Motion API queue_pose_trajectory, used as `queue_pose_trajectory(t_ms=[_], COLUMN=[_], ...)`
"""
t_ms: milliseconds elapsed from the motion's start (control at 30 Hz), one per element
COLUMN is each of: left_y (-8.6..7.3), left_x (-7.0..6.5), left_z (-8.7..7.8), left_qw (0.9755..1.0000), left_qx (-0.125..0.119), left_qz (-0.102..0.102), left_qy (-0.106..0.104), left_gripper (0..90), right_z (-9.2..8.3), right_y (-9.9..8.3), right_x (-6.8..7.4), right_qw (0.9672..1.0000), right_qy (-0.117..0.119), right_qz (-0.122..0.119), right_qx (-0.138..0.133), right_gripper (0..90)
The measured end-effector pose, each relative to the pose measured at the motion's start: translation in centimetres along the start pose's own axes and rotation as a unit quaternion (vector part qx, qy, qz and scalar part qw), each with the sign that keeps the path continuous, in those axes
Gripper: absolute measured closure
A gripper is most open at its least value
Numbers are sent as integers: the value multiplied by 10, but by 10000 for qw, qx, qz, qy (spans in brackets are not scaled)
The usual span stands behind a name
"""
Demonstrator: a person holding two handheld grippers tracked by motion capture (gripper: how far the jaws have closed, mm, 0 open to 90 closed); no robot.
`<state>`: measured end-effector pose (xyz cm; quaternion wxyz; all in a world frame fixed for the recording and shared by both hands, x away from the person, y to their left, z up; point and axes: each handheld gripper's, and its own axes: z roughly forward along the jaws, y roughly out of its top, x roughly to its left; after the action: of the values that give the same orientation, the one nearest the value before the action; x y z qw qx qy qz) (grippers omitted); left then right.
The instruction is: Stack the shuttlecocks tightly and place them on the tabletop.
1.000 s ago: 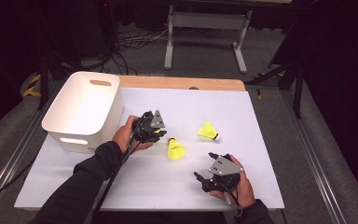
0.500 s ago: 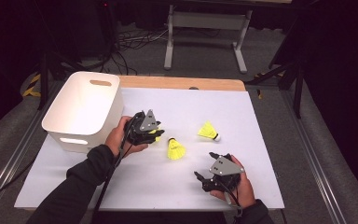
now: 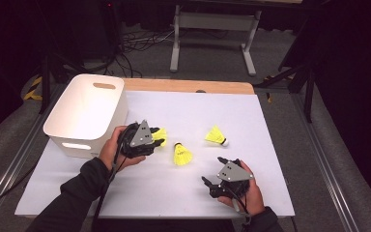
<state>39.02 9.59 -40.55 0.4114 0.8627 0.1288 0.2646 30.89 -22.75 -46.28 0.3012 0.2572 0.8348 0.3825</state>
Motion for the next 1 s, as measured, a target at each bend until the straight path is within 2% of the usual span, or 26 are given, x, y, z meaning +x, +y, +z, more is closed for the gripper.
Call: queue_pose_trajectory(t_ms=[67, 267, 300, 467, 700, 800, 900, 1000], left_y=[-2, -10, -14, -21, -34, -42, -54, -64], left_x=[-3, -9, -12, -19, -30, -34, -36, -38], left_z=[-4, -13, -16, -24, -36, -41, -46, -50], left_qw=[10000, 9997, 9994, 9987, 9977, 9974, 9967, 9962], left_qx=[-45, -244, -337, -483, -613, -642, -715, -803], left_qz=[53, 52, -13, 0, 177, 160, 51, -32], left_qy=[65, 74, 70, 157, 228, 296, 379, 341], left_gripper=[552, 508, 502, 445, 343, 289, 250, 215], right_z=[0, 0, 0, -3, -4, -4, -4, -4], right_y=[0, 0, 0, 2, 1, 2, 2, 2], right_x=[0, 0, 0, 3, 4, 4, 4, 5], right_qw=[10000, 10000, 10000, 9996, 9996, 9995, 9995, 9995], right_qy=[-8, -36, -40, -118, -145, -150, -162, -167], right_qz=[-1, 8, 8, -31, -34, -33, -41, -43], right_qx=[-3, -33, -45, -246, -258, -262, -266, -279], right_gripper=[179, 179, 180, 184, 185, 185, 185, 185])
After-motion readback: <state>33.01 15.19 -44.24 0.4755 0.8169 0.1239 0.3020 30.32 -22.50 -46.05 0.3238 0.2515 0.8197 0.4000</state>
